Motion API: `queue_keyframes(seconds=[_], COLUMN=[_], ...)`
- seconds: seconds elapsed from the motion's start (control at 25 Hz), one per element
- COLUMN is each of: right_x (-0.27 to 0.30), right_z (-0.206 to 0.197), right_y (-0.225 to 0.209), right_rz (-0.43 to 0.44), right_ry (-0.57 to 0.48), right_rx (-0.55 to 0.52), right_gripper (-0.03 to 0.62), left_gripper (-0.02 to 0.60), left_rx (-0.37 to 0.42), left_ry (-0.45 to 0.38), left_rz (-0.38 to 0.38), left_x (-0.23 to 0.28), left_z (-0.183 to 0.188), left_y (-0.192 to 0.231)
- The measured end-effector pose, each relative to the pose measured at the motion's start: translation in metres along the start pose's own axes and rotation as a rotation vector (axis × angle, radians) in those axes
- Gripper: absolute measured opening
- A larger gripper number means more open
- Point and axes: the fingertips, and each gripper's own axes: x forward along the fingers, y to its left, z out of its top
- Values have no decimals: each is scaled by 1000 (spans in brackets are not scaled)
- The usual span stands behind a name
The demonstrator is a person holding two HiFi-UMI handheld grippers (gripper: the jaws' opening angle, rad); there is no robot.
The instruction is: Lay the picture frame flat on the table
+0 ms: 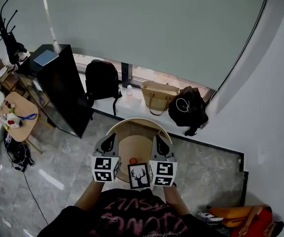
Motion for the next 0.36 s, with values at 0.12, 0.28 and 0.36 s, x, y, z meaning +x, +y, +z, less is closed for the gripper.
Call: queue_keyframes(seconds=[0.12, 0.28, 0.36], right_x=[-5, -7, -9], right_z=[0, -1, -2], right_y=[13, 27, 35], right_rz=[4, -1, -4], right_ry=[0, 3, 4], right_rx=[-14, -6, 0], right_gripper=[20, 20, 20], left_gripper=[9, 9, 9], left_rx=[-3, -3, 4], left_ry=[-2, -2, -1], left_rz=[3, -1, -2], left_x=[-12, -23, -28], left_z=[-3, -6, -9], left_y=[7, 16, 21])
